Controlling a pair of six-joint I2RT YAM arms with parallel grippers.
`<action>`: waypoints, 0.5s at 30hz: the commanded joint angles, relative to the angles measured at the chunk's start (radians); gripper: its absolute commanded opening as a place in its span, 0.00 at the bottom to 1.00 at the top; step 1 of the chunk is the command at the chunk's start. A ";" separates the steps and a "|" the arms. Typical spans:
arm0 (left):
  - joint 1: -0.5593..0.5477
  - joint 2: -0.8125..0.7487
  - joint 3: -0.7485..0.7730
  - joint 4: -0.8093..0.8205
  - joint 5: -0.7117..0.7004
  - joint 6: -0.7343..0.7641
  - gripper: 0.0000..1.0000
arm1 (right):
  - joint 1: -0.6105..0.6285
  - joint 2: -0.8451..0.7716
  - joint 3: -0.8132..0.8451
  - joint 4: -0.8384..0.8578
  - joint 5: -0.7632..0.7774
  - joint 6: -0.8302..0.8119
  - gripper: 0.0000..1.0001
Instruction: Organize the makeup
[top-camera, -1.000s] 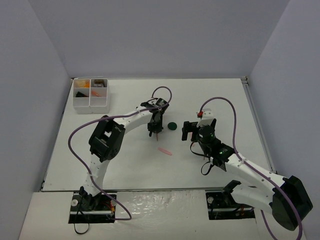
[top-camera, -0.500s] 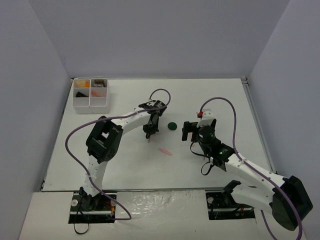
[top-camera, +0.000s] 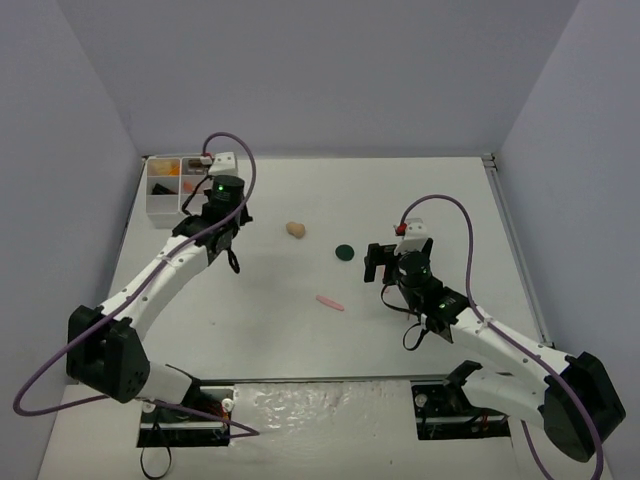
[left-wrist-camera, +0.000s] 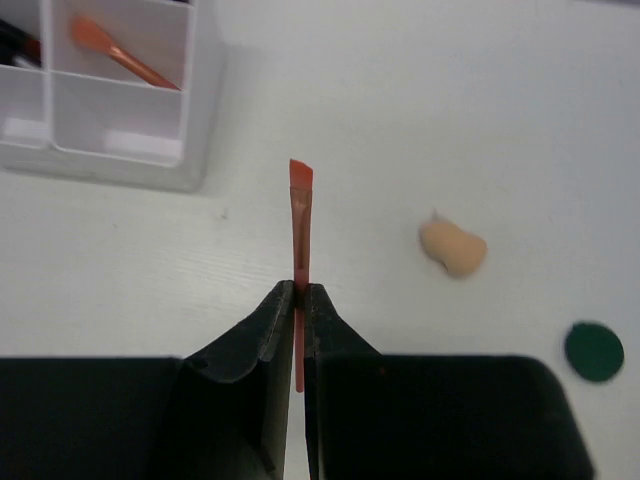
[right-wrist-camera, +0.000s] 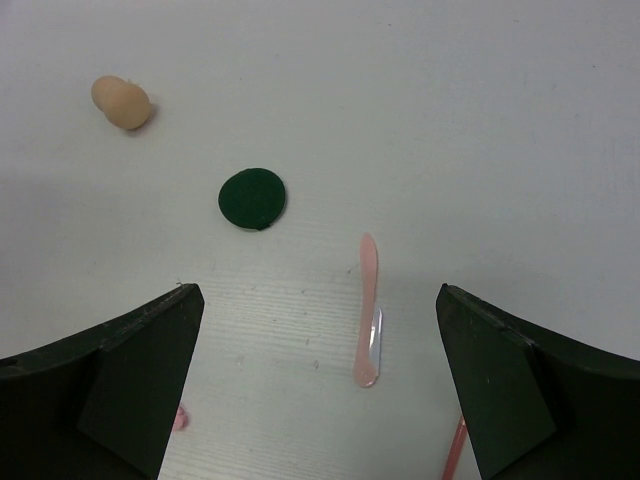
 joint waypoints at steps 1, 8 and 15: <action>0.125 -0.038 -0.063 0.357 -0.074 0.067 0.00 | -0.008 -0.014 0.006 0.060 0.011 0.010 1.00; 0.298 0.069 -0.051 0.685 -0.024 0.071 0.00 | -0.008 -0.008 0.011 0.054 0.025 0.002 1.00; 0.377 0.233 0.023 0.845 0.013 0.052 0.00 | -0.009 -0.016 0.015 0.049 0.020 -0.002 1.00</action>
